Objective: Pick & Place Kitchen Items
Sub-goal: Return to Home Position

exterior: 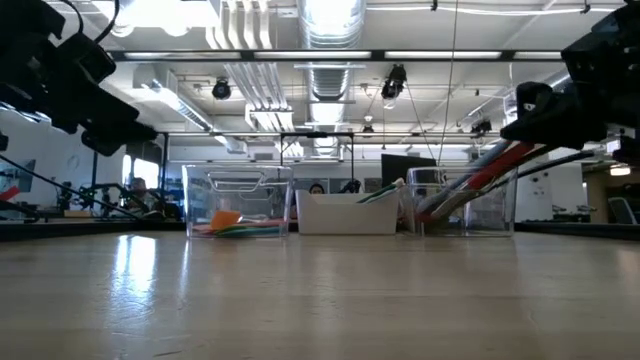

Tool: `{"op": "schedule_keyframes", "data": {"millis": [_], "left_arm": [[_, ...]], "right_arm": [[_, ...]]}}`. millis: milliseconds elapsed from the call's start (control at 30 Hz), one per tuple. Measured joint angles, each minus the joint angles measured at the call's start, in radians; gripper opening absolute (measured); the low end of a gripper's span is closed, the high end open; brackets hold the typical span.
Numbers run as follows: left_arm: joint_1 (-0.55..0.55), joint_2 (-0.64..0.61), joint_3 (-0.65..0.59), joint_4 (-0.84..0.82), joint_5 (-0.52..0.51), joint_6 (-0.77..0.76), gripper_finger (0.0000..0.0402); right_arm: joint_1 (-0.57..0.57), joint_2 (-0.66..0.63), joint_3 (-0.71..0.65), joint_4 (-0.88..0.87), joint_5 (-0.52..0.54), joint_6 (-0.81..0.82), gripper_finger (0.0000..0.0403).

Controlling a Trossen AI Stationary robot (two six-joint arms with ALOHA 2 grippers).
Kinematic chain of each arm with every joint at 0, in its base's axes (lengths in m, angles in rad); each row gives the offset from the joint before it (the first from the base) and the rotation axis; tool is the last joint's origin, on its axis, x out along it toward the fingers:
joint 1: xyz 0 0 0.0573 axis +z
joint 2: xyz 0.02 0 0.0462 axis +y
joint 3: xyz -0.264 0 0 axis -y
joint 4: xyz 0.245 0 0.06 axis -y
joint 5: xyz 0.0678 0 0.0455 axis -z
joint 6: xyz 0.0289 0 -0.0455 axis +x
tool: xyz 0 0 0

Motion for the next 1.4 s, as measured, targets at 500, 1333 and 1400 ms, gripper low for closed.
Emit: {"op": "schedule_keyframes", "data": {"millis": [500, 1333, 1400], "left_arm": [[-0.002, -0.115, -0.092, 0.339, 0.003, -0.002, 0.0262], [-0.004, -0.109, -0.093, 0.352, 0.002, -0.001, 0.0262], [-0.004, -0.109, -0.093, 0.354, 0.002, -0.001, 0.0262]], "right_arm": [[0.001, -0.225, -0.002, 0.002, 0.002, 0.016, 0.0008], [0.001, -0.193, -0.003, 0.017, 0.002, 0.015, 0.0008], [0.001, -0.194, -0.003, 0.017, 0.002, 0.015, 0.0008]]}}
